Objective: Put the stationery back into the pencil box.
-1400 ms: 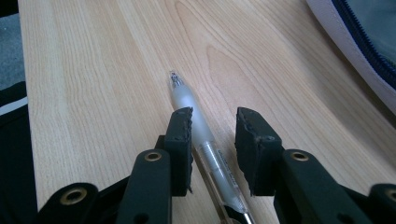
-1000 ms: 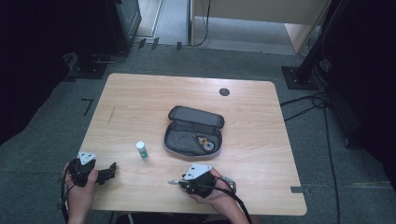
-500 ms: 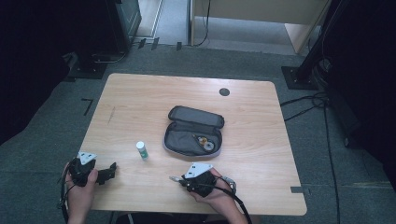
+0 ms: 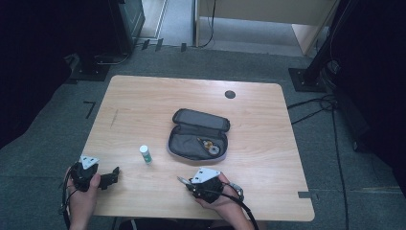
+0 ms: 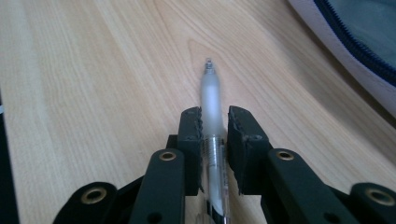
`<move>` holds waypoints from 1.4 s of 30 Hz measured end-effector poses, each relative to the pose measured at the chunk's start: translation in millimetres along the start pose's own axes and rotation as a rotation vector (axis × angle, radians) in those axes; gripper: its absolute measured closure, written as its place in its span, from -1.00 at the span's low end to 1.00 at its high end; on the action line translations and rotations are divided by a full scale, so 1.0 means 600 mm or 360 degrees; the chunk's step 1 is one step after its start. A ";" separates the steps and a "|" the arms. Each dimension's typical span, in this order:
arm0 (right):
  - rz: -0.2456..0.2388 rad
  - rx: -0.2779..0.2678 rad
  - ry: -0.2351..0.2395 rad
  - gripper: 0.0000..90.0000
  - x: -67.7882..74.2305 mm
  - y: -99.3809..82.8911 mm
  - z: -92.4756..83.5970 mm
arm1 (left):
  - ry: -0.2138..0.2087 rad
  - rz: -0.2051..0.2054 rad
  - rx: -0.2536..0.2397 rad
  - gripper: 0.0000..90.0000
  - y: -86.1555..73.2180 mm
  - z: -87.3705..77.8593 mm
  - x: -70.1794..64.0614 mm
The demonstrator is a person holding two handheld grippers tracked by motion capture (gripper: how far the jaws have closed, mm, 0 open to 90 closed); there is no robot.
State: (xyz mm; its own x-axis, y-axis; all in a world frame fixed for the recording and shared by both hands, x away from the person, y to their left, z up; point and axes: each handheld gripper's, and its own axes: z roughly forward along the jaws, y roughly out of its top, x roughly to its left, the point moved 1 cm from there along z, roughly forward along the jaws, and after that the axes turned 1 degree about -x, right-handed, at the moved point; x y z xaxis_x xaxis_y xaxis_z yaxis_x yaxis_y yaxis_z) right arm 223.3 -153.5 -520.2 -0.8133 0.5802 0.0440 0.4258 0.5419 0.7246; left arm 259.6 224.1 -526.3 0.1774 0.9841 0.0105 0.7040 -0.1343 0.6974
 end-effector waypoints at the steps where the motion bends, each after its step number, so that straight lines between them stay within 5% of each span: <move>1: -0.0007 0.0003 0.0003 0.67 0.000 0.000 -0.001 | 0.0000 0.0002 -0.0001 -1.00 0.000 0.000 0.000; 13: -0.0048 0.0026 0.0015 0.79 0.003 0.002 -0.003 | -0.0001 0.0001 -0.0001 -1.00 0.000 0.000 0.000; 25: 0.0051 -0.0153 -0.0011 0.79 -0.023 0.020 -0.038 | 0.0000 0.0000 -0.0003 -1.00 0.001 0.001 -0.001; 42: 0.0086 -0.0320 -0.0107 0.79 -0.056 0.054 -0.079 | -0.0002 0.0003 -0.0002 -1.00 0.001 0.001 -0.001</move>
State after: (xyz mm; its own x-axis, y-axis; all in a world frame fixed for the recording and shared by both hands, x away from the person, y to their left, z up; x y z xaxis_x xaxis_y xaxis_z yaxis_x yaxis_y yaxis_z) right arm 245.6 -184.6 -465.7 -0.7604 0.6479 0.0452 0.3745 0.3806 0.8455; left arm 260.1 223.6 -526.3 0.1797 0.9837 0.0110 0.7029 -0.1362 0.6981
